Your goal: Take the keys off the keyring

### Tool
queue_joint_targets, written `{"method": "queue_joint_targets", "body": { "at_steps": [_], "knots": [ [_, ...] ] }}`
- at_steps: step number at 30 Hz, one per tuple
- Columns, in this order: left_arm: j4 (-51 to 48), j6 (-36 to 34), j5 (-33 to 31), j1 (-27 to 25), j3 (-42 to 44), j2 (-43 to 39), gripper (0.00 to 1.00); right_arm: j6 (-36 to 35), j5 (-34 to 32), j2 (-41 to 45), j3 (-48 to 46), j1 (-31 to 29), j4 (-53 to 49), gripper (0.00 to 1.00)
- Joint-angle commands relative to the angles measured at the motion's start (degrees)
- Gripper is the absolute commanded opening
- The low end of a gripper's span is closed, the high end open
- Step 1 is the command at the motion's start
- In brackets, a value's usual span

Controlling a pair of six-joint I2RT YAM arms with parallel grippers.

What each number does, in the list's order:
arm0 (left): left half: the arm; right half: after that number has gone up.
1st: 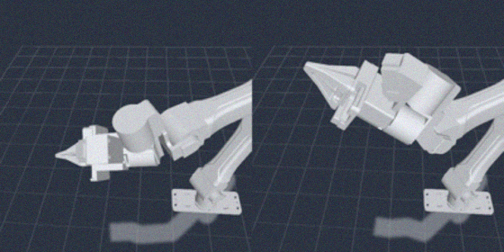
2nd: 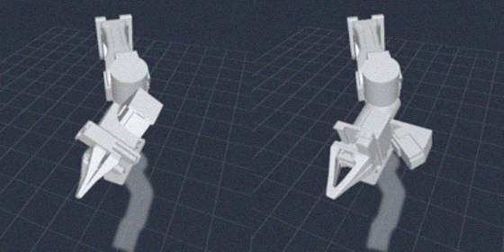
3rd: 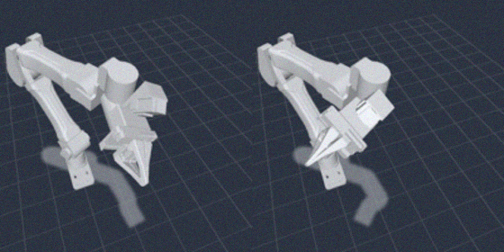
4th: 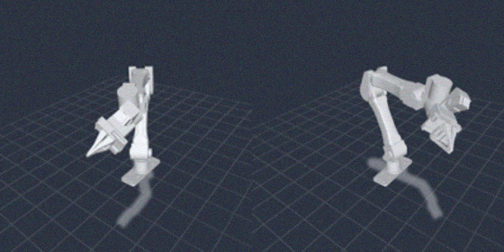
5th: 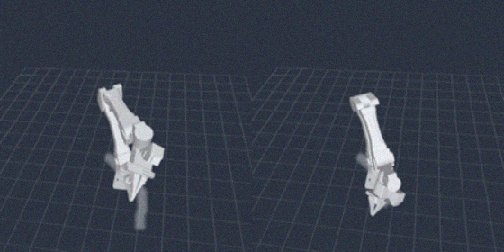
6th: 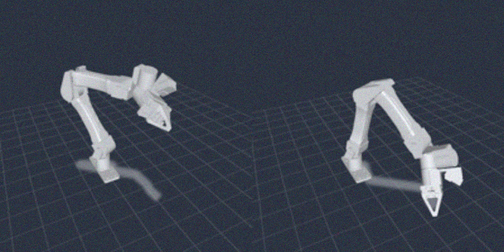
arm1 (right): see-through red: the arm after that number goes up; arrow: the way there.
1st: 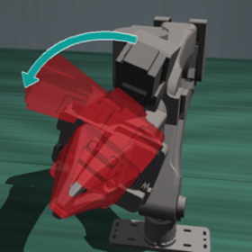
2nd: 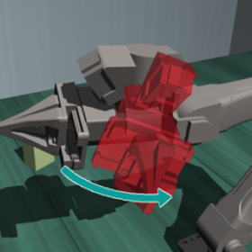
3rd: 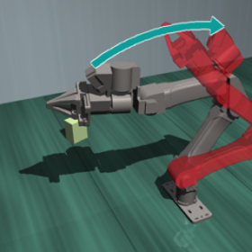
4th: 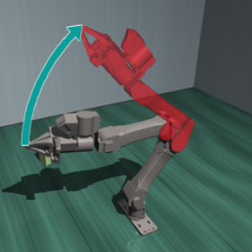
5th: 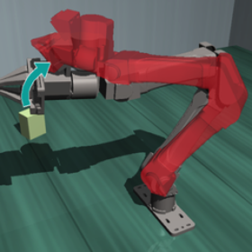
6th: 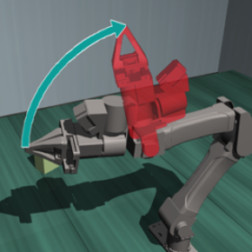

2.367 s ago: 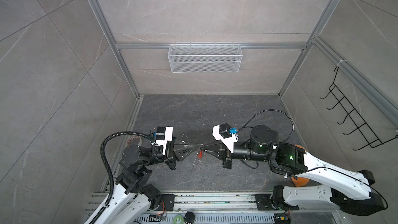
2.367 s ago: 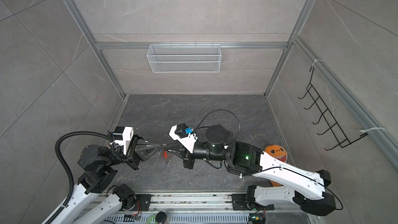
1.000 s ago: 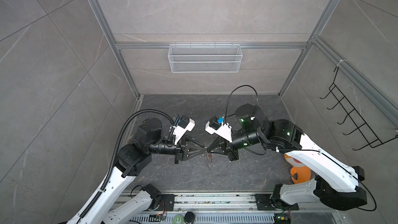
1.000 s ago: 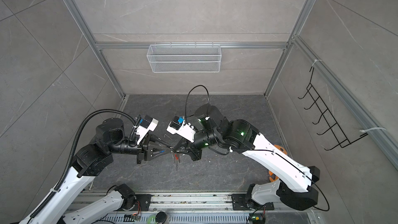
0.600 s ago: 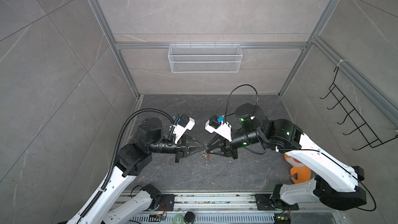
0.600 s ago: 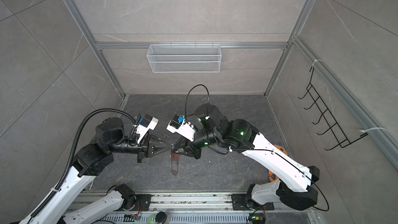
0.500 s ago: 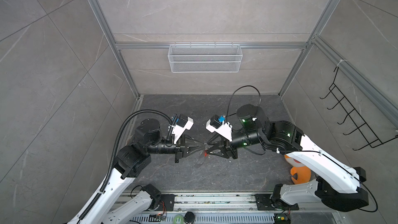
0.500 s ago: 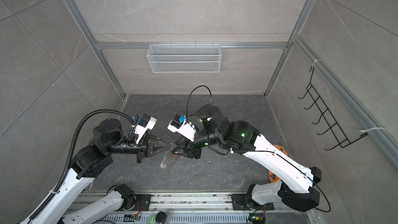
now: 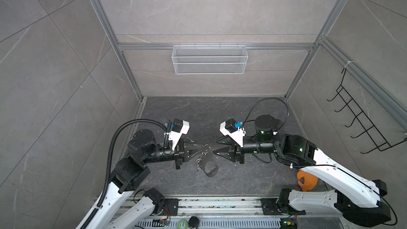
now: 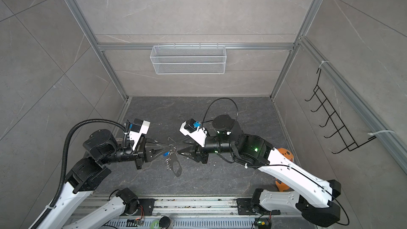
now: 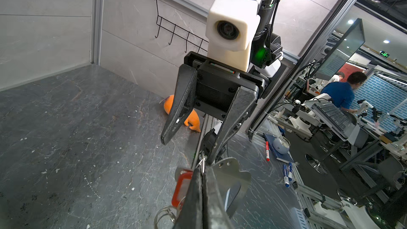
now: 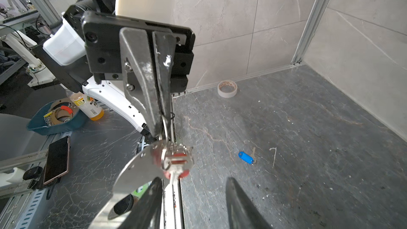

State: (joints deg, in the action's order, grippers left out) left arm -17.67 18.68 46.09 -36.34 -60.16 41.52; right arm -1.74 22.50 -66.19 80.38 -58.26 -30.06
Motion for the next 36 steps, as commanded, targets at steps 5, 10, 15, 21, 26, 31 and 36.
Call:
{"method": "queue_joint_targets", "body": {
  "at_steps": [5, 10, 15, 21, 26, 31, 36],
  "knots": [
    [5.17, 1.09, 1.72, 0.05, 0.31, -0.27, 0.0, 0.16, 2.66, 0.39, -0.31, -0.74, 5.45, 0.45],
    [5.98, 1.37, 2.39, 0.05, 0.7, -0.65, 0.0, -0.05, 1.08, -0.34, 0.22, -1.5, 4.56, 0.36],
    [6.18, 1.1, 2.52, 0.09, 1.0, -1.12, 0.0, -0.61, 0.1, -0.88, 1.02, -2.44, 3.55, 0.31],
    [7.56, 1.51, 2.87, 0.08, 1.64, -1.78, 0.0, -1.48, -1.39, -1.71, 1.67, -3.77, 2.51, 0.29],
    [8.42, 1.8, 3.75, 0.06, 2.08, -2.06, 0.0, -1.84, -2.02, -1.84, 2.12, -4.04, 2.25, 0.26],
    [8.51, 1.8, 4.11, 0.06, 2.18, -1.99, 0.0, -2.11, -2.37, -2.14, 2.67, -4.28, 2.03, 0.19],
    [8.8, 1.88, 4.18, 0.04, 2.36, -2.16, 0.0, -2.36, -2.44, -2.61, 3.52, -4.58, 0.95, 0.06]
  ]
}}
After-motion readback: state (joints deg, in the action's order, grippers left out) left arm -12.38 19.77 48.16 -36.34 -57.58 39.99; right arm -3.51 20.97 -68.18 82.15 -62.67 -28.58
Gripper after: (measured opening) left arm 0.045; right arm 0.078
